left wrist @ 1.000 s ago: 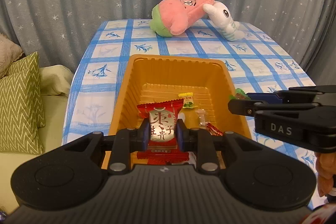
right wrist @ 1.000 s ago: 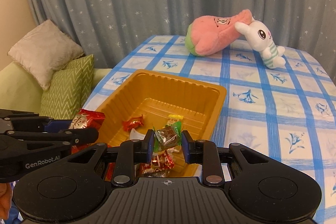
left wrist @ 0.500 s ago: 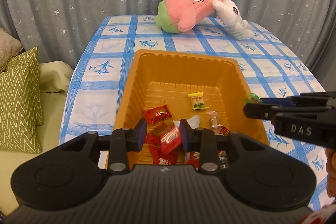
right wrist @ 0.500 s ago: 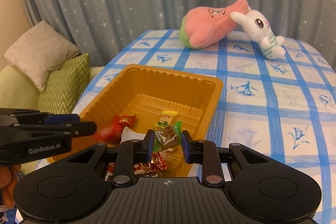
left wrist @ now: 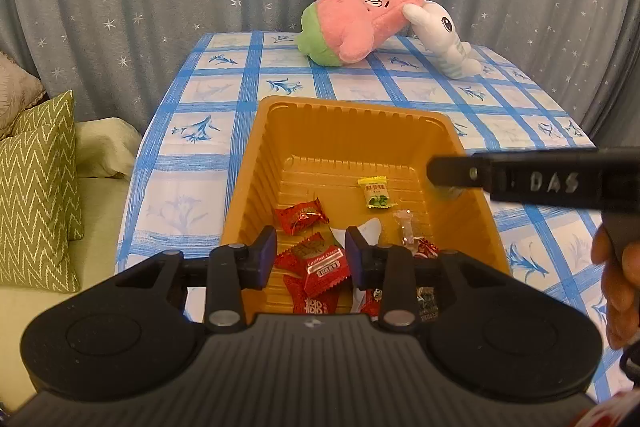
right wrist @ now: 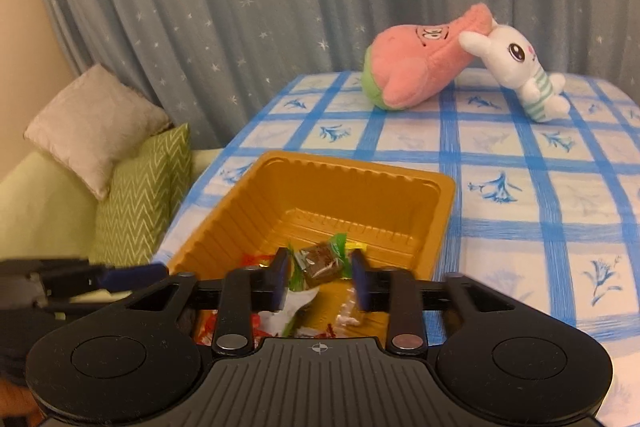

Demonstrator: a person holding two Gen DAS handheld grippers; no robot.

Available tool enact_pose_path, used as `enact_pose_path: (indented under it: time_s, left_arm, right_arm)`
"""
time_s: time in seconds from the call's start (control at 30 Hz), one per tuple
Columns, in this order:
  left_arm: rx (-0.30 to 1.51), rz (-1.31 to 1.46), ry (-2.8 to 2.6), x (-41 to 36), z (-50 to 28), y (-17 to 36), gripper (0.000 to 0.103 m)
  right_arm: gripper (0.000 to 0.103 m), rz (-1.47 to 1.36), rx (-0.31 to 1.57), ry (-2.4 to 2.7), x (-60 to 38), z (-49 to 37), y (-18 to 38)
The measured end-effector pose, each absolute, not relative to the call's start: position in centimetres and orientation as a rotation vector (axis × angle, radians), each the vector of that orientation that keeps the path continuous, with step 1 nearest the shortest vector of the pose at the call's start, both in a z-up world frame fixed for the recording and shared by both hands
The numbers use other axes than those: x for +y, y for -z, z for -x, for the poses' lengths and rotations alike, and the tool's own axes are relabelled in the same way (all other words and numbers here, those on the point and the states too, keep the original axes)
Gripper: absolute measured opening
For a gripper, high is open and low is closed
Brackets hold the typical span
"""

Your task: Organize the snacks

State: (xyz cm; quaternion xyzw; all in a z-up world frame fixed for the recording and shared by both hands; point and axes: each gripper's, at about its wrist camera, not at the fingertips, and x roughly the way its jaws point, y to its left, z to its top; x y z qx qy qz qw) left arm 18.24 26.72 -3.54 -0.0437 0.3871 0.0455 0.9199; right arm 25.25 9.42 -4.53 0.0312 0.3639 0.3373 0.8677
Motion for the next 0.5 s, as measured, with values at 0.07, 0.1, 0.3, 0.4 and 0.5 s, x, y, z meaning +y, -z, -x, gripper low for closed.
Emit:
enact_pose_path:
  time_s: [0.07,0.1,0.3,0.4,0.5]
  left_arm:
    - [0.795,0.089,-0.095,26.7,-18.1,3.5,0.036]
    - [0.794,0.091,-0.097,26.7,-17.9,3.5,0.038]
    - [0.795,0.096,-0.104,26.6,-17.1,3.1,0.047]
    - [0.791,0.098,-0.111,26.4,-16.4,2.7,0.055]
    - [0.780,0.098,-0.119,26.2,-15.6,2.0,0.065]
  right_arm:
    - [0.055,-0.089,0.746,-0.710,9.1,-25.3,4.2]
    - [0.055,-0.089,0.746,-0.707,9.0,-25.3,4.1]
    - [0.055,-0.084,0.746,-0.672,7.8,-24.7,3.8]
    - [0.055,-0.078,0.746,-0.655,7.1,-24.1,3.5]
    - [0.055,-0.080,0.747,-0.635,6.3,-23.2,3.0]
